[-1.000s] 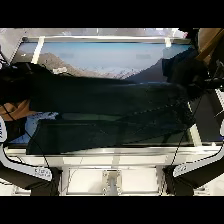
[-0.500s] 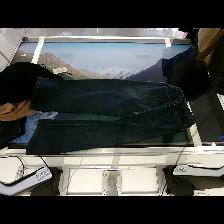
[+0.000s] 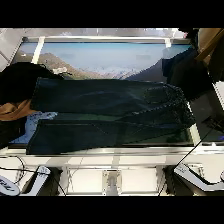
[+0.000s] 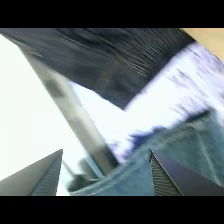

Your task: Fold the clothes and pants, and hang the long-sleeved shirts on hangers.

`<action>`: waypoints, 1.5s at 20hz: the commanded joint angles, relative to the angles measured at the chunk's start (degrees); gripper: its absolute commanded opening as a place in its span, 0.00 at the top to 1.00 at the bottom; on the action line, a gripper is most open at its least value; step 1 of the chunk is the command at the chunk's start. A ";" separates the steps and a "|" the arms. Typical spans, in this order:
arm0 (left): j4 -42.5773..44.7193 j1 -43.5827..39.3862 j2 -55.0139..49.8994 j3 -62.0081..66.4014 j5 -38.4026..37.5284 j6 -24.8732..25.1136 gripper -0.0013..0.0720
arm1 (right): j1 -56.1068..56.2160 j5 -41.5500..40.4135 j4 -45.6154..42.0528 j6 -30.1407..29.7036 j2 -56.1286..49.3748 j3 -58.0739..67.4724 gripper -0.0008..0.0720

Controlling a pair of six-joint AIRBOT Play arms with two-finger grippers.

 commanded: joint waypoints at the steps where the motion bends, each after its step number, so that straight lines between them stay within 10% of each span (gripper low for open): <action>1: -4.87 -4.74 -7.37 -1.33 0.39 3.63 0.19 | -1.09 -0.22 5.18 -0.52 1.20 -3.72 0.49; 11: 2.60 -25.64 -35.04 18.25 -2.54 -8.35 0.19 | -1.09 9.57 12.28 -0.42 1.25 -3.56 0.49; 25: -4.59 -27.61 -39.04 21.33 -9.09 7.28 0.20 | -1.09 8.83 12.39 3.04 1.25 -3.56 0.49; 30: -4.42 -27.50 -39.23 21.38 -10.95 11.13 0.90 | -1.09 10.16 12.41 5.05 1.27 -3.56 0.49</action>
